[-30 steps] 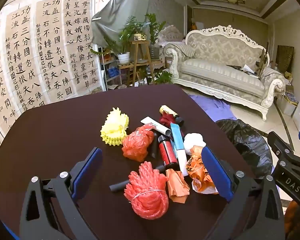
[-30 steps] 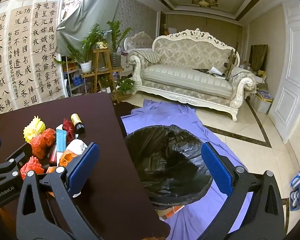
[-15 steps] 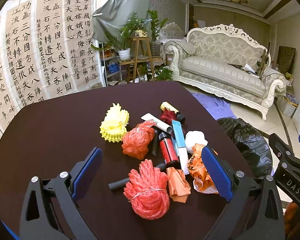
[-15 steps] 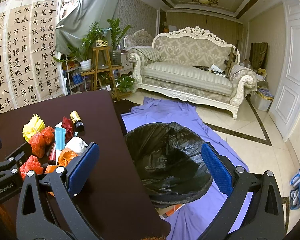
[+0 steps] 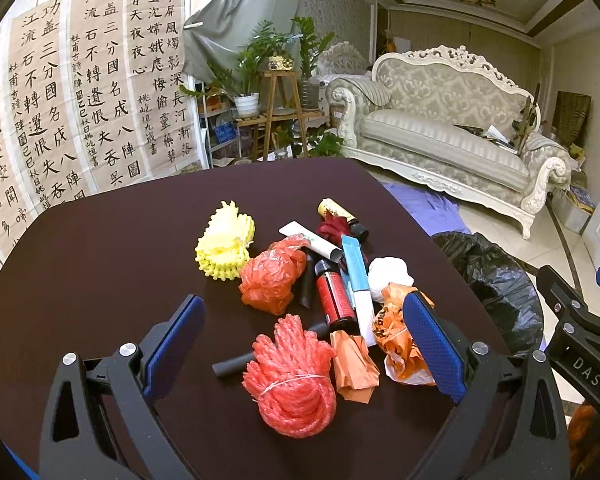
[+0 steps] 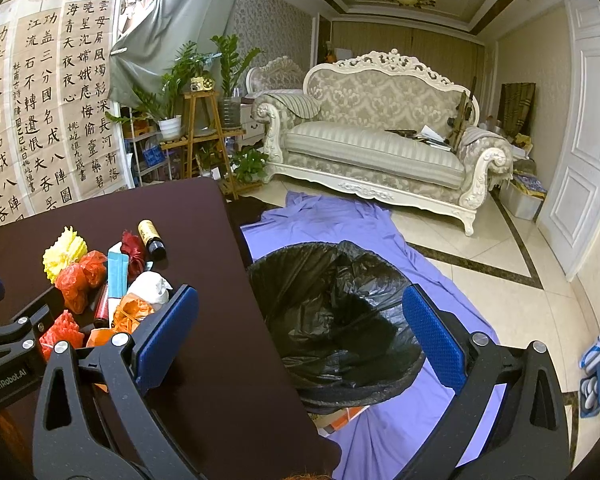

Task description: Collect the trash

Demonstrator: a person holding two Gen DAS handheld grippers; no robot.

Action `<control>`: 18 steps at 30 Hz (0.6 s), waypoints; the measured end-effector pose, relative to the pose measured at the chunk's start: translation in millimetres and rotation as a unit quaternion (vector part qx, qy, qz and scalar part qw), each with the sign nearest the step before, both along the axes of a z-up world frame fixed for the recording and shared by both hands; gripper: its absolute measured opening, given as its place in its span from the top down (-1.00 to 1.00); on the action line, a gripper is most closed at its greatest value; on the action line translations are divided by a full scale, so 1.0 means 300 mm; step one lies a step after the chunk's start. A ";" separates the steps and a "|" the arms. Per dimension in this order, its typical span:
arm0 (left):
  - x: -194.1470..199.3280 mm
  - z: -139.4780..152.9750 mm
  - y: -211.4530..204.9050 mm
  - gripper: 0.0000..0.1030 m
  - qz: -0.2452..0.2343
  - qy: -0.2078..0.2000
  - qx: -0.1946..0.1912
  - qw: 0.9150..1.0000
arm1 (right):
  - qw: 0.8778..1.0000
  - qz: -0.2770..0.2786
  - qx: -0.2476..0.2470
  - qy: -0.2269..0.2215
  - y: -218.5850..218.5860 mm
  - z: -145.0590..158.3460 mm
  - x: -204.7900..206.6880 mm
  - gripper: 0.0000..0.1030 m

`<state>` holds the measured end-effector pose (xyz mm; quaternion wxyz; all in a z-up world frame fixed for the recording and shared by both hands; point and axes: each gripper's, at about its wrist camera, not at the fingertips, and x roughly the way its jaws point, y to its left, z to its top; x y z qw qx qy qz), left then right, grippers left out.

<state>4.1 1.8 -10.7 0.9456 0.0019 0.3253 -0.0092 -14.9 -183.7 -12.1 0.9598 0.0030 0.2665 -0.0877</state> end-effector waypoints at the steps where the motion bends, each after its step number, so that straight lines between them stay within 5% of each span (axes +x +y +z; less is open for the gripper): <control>1: 0.000 -0.001 0.000 -0.87 0.000 0.000 0.000 1.000 | 1.000 0.001 0.000 0.000 -0.002 0.003 0.001 -0.93; 18: 0.005 -0.005 -0.008 -0.87 -0.004 0.005 0.001 1.000 | 1.000 0.000 0.001 0.002 -0.004 -0.001 0.004 -0.93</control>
